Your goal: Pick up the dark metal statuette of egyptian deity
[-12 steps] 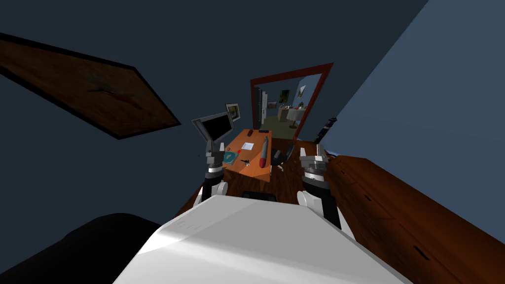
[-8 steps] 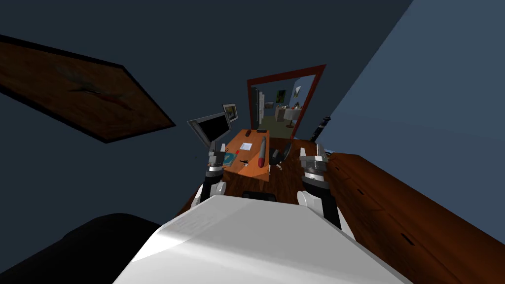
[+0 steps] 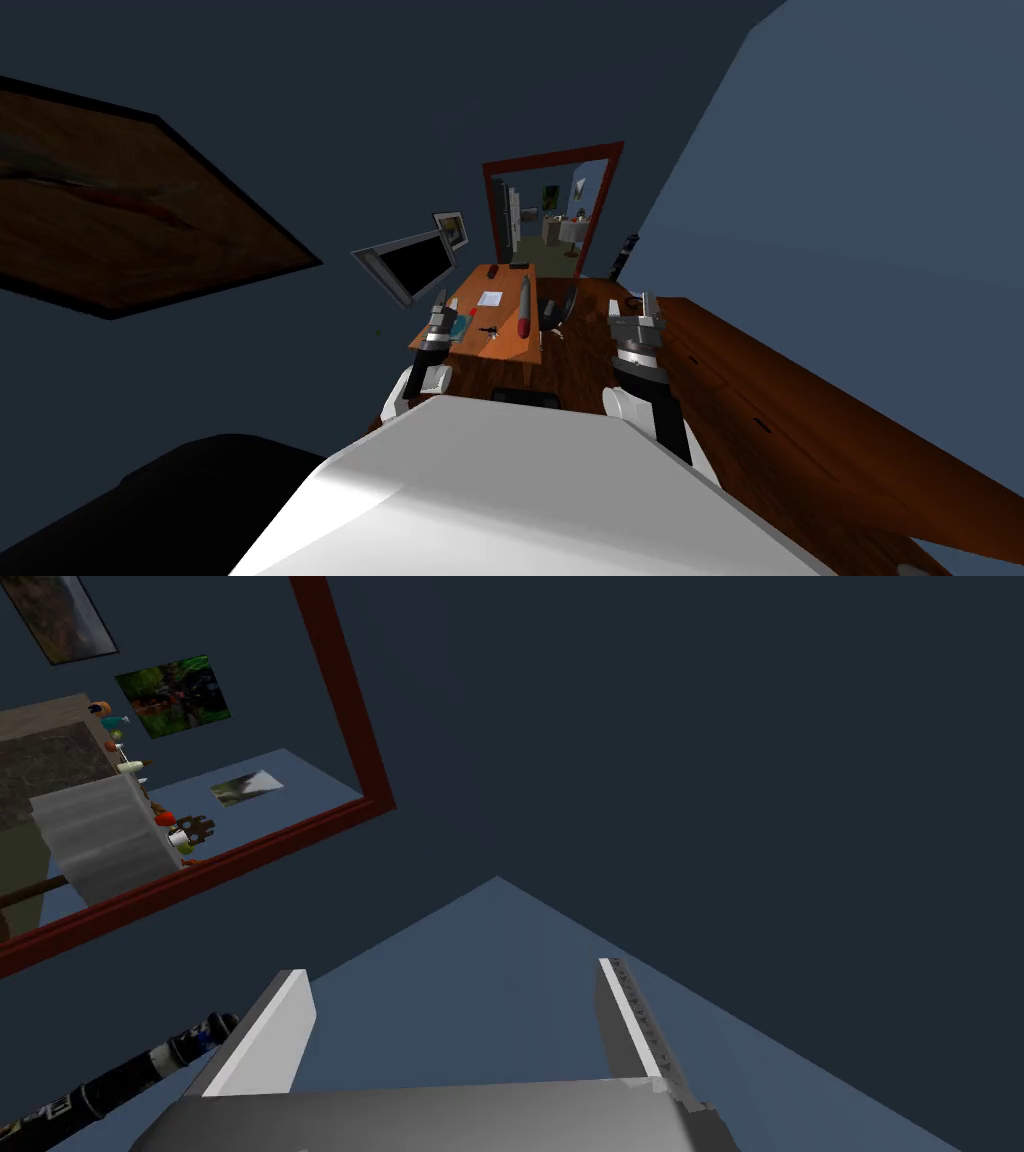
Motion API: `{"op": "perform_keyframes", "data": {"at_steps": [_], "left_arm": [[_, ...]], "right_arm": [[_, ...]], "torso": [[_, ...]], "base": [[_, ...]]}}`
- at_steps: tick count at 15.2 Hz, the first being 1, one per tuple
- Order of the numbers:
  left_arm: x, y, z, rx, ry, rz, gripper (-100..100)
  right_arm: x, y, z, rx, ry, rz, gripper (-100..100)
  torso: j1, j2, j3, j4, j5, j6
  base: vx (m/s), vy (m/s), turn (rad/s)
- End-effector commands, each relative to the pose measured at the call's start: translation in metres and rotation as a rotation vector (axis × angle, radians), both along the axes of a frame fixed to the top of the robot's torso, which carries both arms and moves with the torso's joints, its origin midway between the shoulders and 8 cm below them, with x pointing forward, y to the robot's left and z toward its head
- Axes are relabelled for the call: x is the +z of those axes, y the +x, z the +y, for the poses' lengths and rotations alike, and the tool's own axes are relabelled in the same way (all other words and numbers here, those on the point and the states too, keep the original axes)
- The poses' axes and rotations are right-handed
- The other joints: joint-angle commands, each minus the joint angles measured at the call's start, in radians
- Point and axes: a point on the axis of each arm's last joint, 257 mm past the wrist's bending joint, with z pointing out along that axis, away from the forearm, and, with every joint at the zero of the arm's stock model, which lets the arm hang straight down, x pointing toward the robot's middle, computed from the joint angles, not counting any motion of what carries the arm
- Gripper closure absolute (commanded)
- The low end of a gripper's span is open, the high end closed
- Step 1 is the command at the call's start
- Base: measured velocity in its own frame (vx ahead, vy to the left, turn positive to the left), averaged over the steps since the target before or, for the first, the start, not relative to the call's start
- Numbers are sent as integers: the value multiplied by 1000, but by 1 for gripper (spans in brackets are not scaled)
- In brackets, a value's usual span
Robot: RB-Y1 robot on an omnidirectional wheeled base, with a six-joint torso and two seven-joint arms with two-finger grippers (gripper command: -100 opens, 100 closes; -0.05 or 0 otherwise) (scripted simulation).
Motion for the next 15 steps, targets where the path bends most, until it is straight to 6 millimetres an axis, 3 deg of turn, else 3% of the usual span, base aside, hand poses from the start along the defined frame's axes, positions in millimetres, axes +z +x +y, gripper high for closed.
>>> {"op": "perform_keyframes", "data": {"at_steps": [1,2,3,4,6,7,10,11,13,14,15], "left_arm": [[-16,6,10,18,4,52,-100],[-29,13,23,39,10,96,-100],[-33,15,24,42,9,110,-100],[-45,21,38,65,14,148,-100],[-50,23,39,70,11,169,-100],[-63,28,55,95,14,207,-100],[-68,30,57,100,11,231,-100],[-83,35,74,130,10,277,-100],[-87,36,75,134,8,294,-100],[-102,40,94,166,4,341,-100],[-107,40,95,170,1,358,-100]], "right_arm": [[0,0,0,0,0,0,0],[0,0,0,0,0,0,0],[0,0,0,0,0,0,0],[0,0,0,0,0,0,0],[0,0,0,0,0,0,0],[0,0,0,0,0,0,0],[0,0,0,0,0,0,0],[0,0,0,0,0,0,0],[0,0,0,0,0,0,0],[0,0,0,0,0,0,0],[0,0,0,0,0,0,0]], "torso": [[0,0,0,0,0,0],[0,0,0,0,0,0],[0,0,0,0,0,-1],[0,0,0,0,0,-1],[0,0,0,0,0,0],[0,0,0,0,0,-1],[-1,0,0,0,0,-1],[-1,-1,0,0,0,-1],[-1,-1,0,0,0,0],[-1,-1,0,0,0,-1],[-1,0,0,0,0,0]], "base": [[-16,40,-195],[-20,47,-542],[-23,45,4],[-26,40,-180],[-21,38,-172],[-19,29,-227],[-16,28,-109],[-12,16,-201],[-16,29,-186],[-23,30,-251],[-31,39,-249]]}}
